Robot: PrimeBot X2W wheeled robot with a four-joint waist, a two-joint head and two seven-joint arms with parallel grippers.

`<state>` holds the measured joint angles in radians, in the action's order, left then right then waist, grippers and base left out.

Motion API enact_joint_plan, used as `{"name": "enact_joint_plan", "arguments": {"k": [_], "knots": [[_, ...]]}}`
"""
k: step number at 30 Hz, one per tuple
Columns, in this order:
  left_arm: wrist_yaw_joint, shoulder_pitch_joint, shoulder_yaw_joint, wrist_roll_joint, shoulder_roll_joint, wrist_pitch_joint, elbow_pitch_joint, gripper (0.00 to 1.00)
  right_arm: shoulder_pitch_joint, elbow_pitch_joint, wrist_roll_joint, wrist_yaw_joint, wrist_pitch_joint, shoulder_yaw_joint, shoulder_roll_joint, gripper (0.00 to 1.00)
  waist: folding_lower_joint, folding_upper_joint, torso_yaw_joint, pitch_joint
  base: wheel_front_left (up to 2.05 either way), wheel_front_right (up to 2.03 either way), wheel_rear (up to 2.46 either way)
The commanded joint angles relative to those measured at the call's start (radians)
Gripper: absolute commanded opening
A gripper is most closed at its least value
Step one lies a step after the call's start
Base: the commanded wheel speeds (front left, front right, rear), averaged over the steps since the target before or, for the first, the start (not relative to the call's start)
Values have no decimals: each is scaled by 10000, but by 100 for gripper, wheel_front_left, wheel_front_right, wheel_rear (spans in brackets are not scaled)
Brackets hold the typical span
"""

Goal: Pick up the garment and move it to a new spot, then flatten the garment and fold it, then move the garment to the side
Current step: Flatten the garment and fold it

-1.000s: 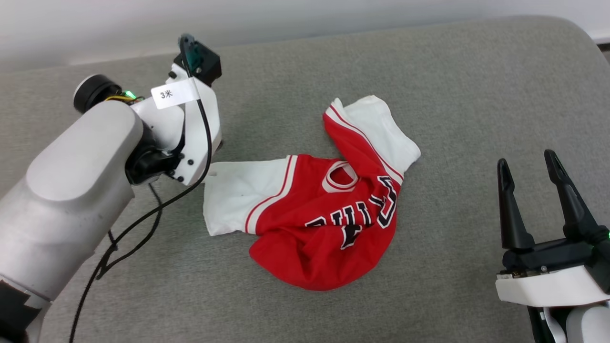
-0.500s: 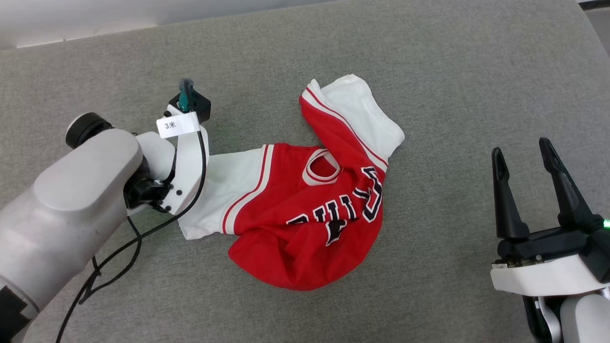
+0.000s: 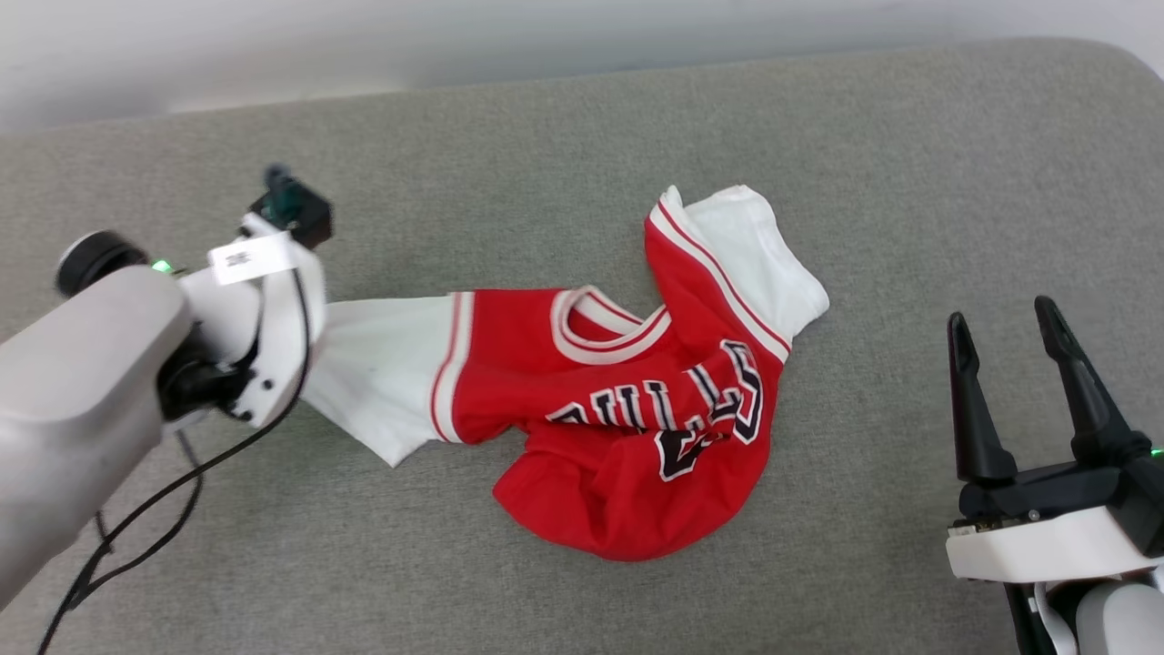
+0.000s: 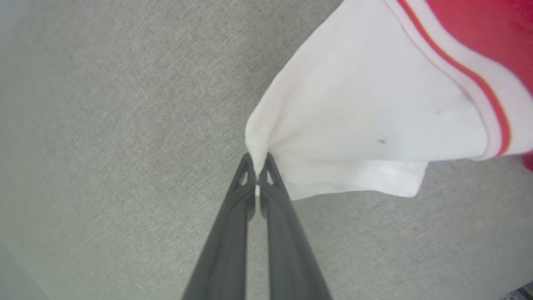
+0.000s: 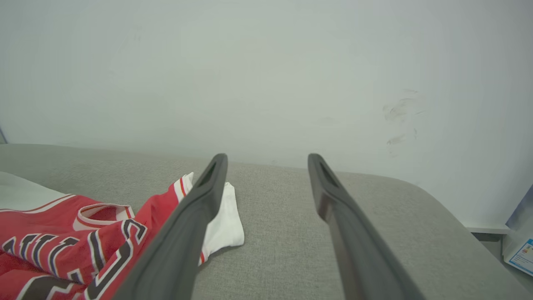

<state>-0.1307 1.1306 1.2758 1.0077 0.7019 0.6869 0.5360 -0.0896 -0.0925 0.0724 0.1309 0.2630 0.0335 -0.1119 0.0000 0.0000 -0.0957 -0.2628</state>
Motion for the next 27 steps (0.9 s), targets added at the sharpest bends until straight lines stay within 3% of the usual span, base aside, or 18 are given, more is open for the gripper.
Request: {"name": "enact_joint_plan", "arguments": {"k": [1, 7, 12, 13, 14, 21, 27], "knots": [[30, -384, 39, 142, 348, -92, 100, 0, 163, 65, 38, -3, 22, -4, -50, 100, 0, 0, 249, 295, 0, 0, 0], [30, -1395, 37, 588, 1163, -400, 671, 0, 357, 163, 59, -3, 21, -60, -123, 100, 0, 0, 274, 518, 0, 0, 0], [30, -1978, -11, 912, 1164, -754, 1173, 0, 469, 210, 31, -3, 22, -42, -166, 100, 0, 0, 272, 579, 0, 0, 0], [34, -2028, -63, 939, 1104, -951, 1309, 12, 502, 213, 27, -4, 23, -20, -166, 100, 0, 0, 293, 603, 0, 0, 0], [45, -2055, -83, 872, 1043, -1177, 1422, 100, 525, 220, 16, -3, 23, -2, -158, 100, 0, 0, 321, 635, 0, 0, 0], [41, -1343, -403, 802, 816, -1988, 1852, 100, 618, 230, -31, -3, 22, 12, -110, 100, 0, 0, 536, 832, 0, 0, 0], [33, -663, -554, 1444, 1095, -1073, 1518, 100, 454, 139, -73, -3, 22, -173, -56, 100, 0, 0, 461, 687, 0, 0, 0]]}}
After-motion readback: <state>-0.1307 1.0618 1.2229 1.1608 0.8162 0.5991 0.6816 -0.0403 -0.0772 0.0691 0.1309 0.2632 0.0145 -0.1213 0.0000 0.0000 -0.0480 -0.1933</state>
